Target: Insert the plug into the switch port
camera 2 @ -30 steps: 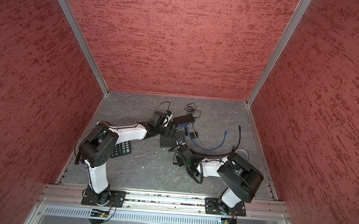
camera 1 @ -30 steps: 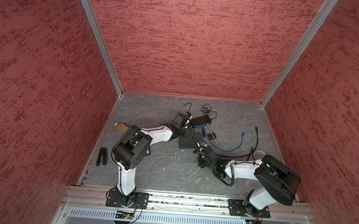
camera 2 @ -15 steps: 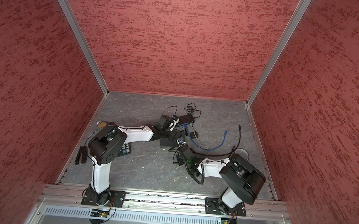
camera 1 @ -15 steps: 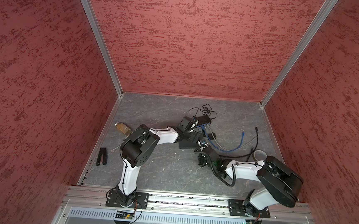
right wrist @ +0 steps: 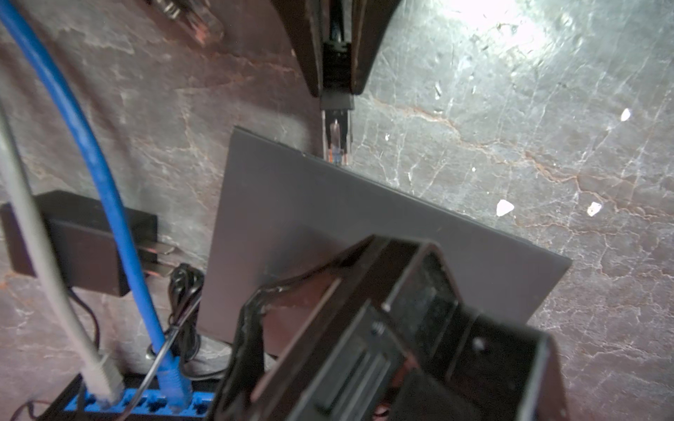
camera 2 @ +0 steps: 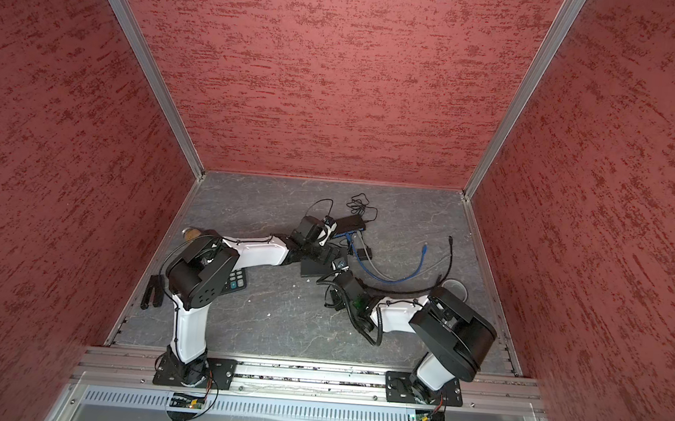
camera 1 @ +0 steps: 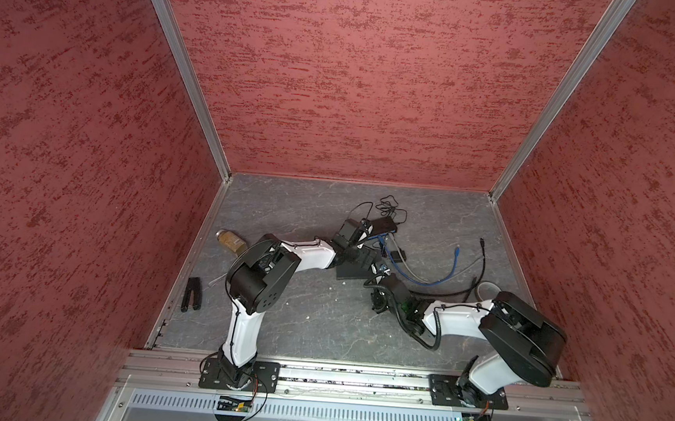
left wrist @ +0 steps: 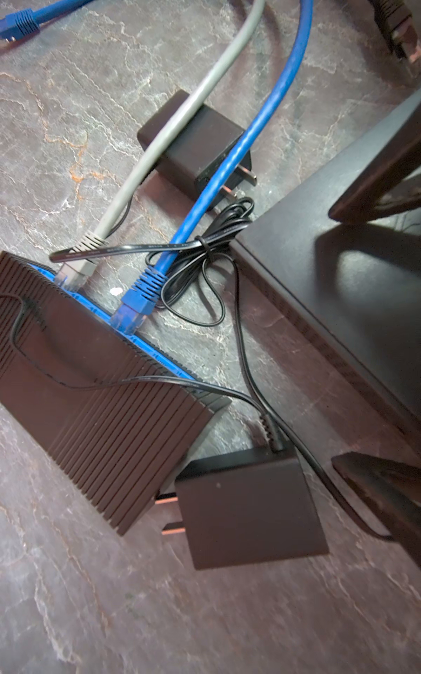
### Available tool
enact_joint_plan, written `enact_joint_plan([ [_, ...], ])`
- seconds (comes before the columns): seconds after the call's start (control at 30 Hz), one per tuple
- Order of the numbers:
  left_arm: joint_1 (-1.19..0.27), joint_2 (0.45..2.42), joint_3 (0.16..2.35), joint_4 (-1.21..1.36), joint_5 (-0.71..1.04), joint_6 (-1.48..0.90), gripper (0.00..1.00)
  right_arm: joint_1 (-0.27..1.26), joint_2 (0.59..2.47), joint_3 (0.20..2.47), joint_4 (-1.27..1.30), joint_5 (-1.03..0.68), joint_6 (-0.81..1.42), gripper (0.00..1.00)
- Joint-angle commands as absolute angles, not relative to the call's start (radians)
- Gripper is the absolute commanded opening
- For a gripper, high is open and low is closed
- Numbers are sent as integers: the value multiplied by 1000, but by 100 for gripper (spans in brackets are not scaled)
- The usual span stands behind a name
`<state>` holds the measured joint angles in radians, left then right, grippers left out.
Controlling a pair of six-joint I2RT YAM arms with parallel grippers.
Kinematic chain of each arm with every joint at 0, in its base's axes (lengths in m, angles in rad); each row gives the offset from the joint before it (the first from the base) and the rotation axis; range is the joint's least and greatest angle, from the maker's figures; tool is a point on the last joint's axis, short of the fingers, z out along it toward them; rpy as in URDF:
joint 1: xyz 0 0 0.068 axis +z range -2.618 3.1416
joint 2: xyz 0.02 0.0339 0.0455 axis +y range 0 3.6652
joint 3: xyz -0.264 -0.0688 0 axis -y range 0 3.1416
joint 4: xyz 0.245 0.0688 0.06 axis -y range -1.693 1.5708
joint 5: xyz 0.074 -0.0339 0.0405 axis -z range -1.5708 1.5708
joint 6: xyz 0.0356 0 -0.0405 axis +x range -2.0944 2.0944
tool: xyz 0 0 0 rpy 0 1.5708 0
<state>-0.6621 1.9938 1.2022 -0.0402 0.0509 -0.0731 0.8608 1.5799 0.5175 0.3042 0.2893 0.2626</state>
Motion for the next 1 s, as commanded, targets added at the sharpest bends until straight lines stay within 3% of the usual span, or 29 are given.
enact_joint_plan([
  [0.0,-663,2016,1204,-38,55,-76,98,856,1588,546,350,303,297,6],
  [0.97,-677,2014,1166,-32,54,-109,97,839,1603,538,423,412,389,6],
])
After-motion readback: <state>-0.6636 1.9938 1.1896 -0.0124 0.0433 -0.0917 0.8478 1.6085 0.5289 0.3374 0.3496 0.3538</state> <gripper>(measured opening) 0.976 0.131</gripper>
